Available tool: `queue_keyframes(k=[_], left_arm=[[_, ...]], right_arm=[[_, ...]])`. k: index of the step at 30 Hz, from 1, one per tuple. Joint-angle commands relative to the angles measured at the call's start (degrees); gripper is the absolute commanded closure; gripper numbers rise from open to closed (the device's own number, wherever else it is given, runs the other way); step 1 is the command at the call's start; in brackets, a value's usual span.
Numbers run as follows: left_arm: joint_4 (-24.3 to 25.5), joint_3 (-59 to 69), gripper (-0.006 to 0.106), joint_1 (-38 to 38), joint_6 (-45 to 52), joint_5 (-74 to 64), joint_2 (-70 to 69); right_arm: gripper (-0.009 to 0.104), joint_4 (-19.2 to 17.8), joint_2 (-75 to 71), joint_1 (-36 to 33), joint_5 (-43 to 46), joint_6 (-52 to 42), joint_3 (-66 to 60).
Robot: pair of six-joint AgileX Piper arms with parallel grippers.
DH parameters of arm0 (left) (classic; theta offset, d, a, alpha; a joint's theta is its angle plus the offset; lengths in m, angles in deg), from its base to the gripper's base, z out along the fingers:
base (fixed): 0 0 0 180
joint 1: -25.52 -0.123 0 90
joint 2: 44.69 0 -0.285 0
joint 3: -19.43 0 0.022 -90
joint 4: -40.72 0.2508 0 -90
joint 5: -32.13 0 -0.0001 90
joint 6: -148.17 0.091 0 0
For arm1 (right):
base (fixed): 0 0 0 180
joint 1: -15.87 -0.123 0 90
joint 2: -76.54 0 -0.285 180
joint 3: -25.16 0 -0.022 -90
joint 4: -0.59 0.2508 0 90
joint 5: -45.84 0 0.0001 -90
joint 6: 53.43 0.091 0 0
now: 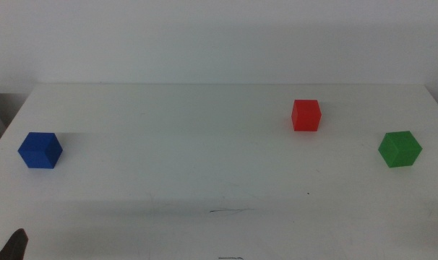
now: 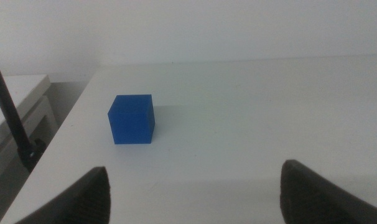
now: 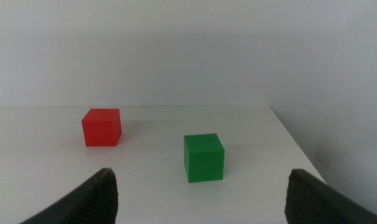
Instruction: Stack red cubes first, then green, then blue cubes in a specific spot.
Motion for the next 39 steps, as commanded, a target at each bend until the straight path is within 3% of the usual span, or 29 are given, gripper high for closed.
queue_keyframes(k=[1,7,16,20,27,33,39], left_arm=[[-0.66,-0.15,0.007,0.21,-0.09,4.57,-1.45],[-0.66,-0.15,0.007,0.21,-0.09,4.57,-1.45],[-0.66,-0.15,0.007,0.21,-0.09,4.57,-1.45],[-0.66,-0.15,0.007,0.21,-0.09,4.52,-1.45],[-0.66,-0.15,0.007,0.21,-0.09,4.52,-1.45],[-0.66,-0.15,0.007,0.21,-0.09,4.52,-1.45],[-0.66,-0.15,0.007,0.21,-0.09,4.52,-1.45]], right_arm=[[0.02,-0.41,0.53,0.19,2.41,-0.69,2.41],[0.02,0.82,9.42,0.19,-3.73,-0.69,12.71],[0.02,0.82,28.85,0.19,-4.58,-0.69,29.37],[0.02,0.51,38.46,-0.2,-11.87,-0.69,39.43],[0.02,0.88,50.27,-7.07,-25.52,-0.69,51.25],[0.02,1.05,62.5,-14.35,-29.55,-0.43,60.14],[0.02,0.87,74.23,-16.9,-36.92,0.5,70.77]])
